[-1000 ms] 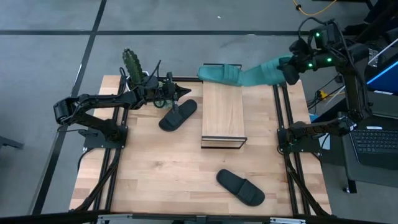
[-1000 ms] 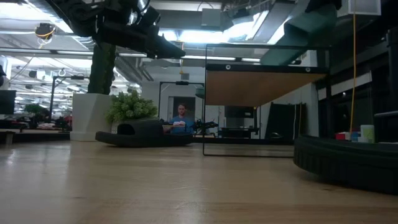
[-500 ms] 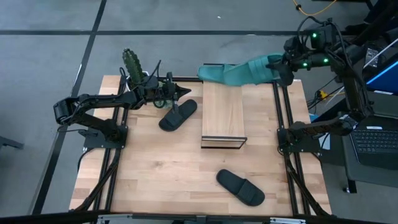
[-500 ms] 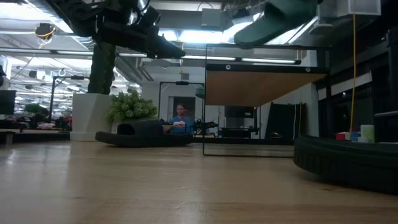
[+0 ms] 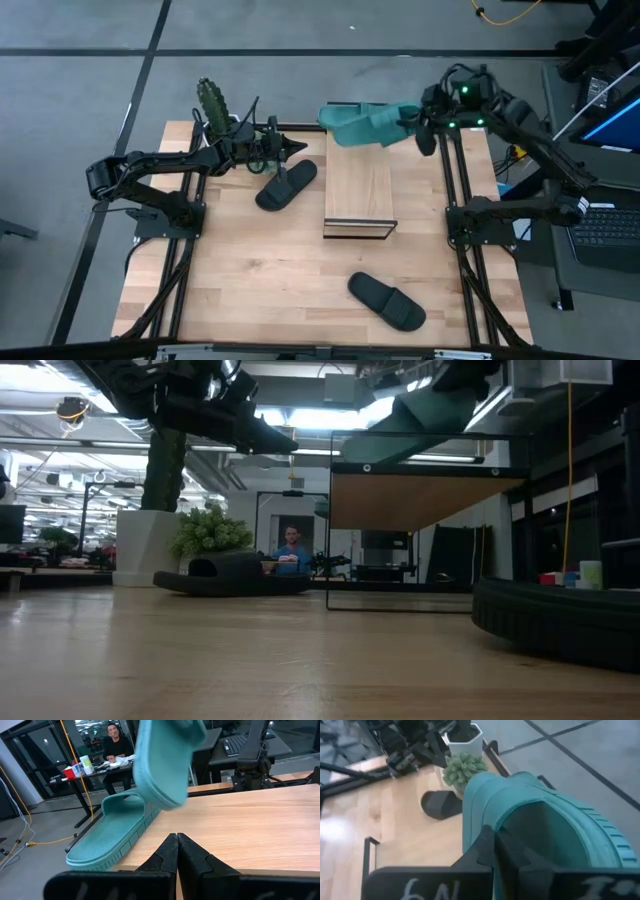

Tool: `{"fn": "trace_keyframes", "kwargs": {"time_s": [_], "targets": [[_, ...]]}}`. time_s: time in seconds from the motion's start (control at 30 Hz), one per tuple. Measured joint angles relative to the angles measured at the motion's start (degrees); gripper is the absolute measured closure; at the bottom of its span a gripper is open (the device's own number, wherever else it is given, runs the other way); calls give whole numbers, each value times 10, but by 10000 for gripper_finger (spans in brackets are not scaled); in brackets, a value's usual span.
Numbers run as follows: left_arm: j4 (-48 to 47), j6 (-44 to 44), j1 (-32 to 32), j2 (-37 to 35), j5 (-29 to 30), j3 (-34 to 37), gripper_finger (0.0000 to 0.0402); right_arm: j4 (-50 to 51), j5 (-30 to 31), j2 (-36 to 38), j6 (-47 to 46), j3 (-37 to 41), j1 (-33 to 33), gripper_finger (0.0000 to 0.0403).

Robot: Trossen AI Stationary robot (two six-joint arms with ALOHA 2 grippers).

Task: Pick and place slides into the shelf
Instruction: Put the green slide on the shelf

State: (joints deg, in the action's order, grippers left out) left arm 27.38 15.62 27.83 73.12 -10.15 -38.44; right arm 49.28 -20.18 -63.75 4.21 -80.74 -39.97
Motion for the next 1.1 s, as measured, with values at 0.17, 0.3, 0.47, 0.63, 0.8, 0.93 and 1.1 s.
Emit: {"fn": "trace_keyframes", "kwargs": {"time_s": [0.17,0.3,0.47,0.63,0.8,0.93,1.1], "targets": [[0,0,0,0,0,0,401,-77,0,35,-55,88,22,397],[0,0,0,0,0,0,401,-135,0,67,-90,146,37,397],[0,0,0,0,0,0,401,-193,1,100,-184,210,51,397],[0,0,0,0,0,0,401,-268,-9,111,-250,267,65,397],[0,0,0,0,0,0,401,-326,-24,100,-304,308,78,397],[0,0,0,0,0,0,401,-360,-24,87,-334,335,78,397],[0,0,0,0,0,0,401,-383,-27,77,-384,346,78,397]]}}
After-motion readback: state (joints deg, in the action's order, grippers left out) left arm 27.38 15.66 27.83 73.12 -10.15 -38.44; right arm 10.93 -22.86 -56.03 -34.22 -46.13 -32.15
